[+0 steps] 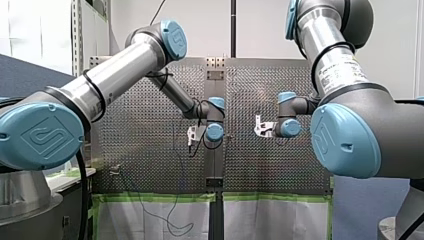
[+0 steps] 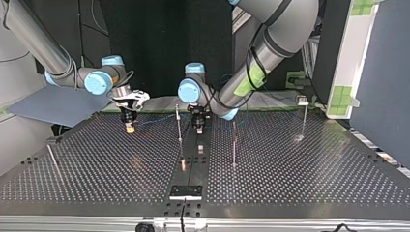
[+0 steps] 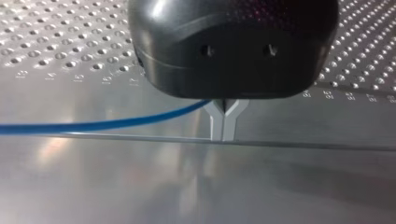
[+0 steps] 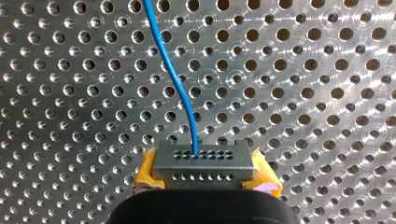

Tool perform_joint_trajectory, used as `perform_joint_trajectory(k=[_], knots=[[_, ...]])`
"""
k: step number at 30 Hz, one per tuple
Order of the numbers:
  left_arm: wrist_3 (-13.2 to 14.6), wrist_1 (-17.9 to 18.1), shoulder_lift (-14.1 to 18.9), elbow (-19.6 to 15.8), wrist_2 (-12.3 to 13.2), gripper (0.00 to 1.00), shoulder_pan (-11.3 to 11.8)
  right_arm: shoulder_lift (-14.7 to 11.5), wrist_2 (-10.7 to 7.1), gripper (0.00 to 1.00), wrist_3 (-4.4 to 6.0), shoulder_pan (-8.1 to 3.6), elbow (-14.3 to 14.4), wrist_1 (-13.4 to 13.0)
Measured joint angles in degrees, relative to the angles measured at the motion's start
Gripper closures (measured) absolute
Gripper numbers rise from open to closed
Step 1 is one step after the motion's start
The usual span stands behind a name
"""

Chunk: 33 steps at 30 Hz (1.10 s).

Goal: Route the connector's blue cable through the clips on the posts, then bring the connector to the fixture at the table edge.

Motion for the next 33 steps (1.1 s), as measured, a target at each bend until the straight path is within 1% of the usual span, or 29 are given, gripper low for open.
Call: perform_joint_trajectory(k=[14, 15, 16, 18, 19, 20, 21, 22, 23, 24, 25, 26, 27, 33], knots=[[0.1, -0.6, -0.2, 0.6, -0.2, 1.0, 0.1, 0.2, -0.24, 1.0, -0.15, 0.08, -0.1, 0.6], [0.1, -0.6, -0.2, 0.6, -0.2, 0.96, 0.1, 0.2, -0.26, 1.0, -0.2, 0.14, -0.1, 0.7], [0.2, -0.6, -0.2, 0.6, -0.2, 0.8, 0.1, 0.2, -0.27, 1.0, -0.23, 0.2, -0.1, 0.7], [0.2, -0.6, -0.2, 0.6, -0.2, 0.8, 0.0, 0.3, -0.3, 1.0, -0.29, 0.33, -0.1, 0.8], [0.2, -0.6, -0.2, 0.6, -0.2, 0.54, 0.0, 0.3, -0.32, 1.0, -0.3, 0.39, -0.1, 0.9], [0.3, -0.6, -0.2, 0.6, -0.1, 0.54, 0.0, 0.3, -0.33, 1.0, -0.34, 0.45, -0.1, 1.0], [0.3, -0.6, -0.2, 0.6, -0.1, 0.44, 0.0, 0.4, -0.34, 1.0, -0.35, 0.48, -0.1, 1.0], [0.3, -0.6, -0.2, 0.6, 0.0, 0.27, 0.0, 0.4, -0.36, 1.0, -0.35, 0.5, 0.0, 1.1], [0.3, -0.6, -0.2, 0.6, 0.0, 0.27, 0.0, 0.4, -0.36, 1.0, -0.37, 0.51, -0.1, 1.1], [0.3, -0.6, -0.2, 0.6, 0.0, 0.13, -0.1, 0.4, -0.36, 1.0, -0.38, 0.53, 0.0, 1.1], [0.3, -0.7, -0.2, 0.6, 0.0, 0.05, -0.1, 0.4, -0.37, 1.0, -0.39, 0.55, -0.1, 1.2], [0.3, -0.8, -0.2, 0.6, 0.0, 0.05, -0.2, 0.5, -0.37, 1.0, -0.4, 0.57, -0.1, 1.3], [0.3, -0.8, -0.2, 0.6, 0.1, 0.0, -0.3, 0.5, -0.37, 1.0, -0.4, 0.58, -0.1, 1.3], [0.4, -2.4, -0.2, 0.6, 0.7, 0.0, -0.6, 0.5, -0.38, 1.0, -0.42, 0.79, 0.0, 1.7]])
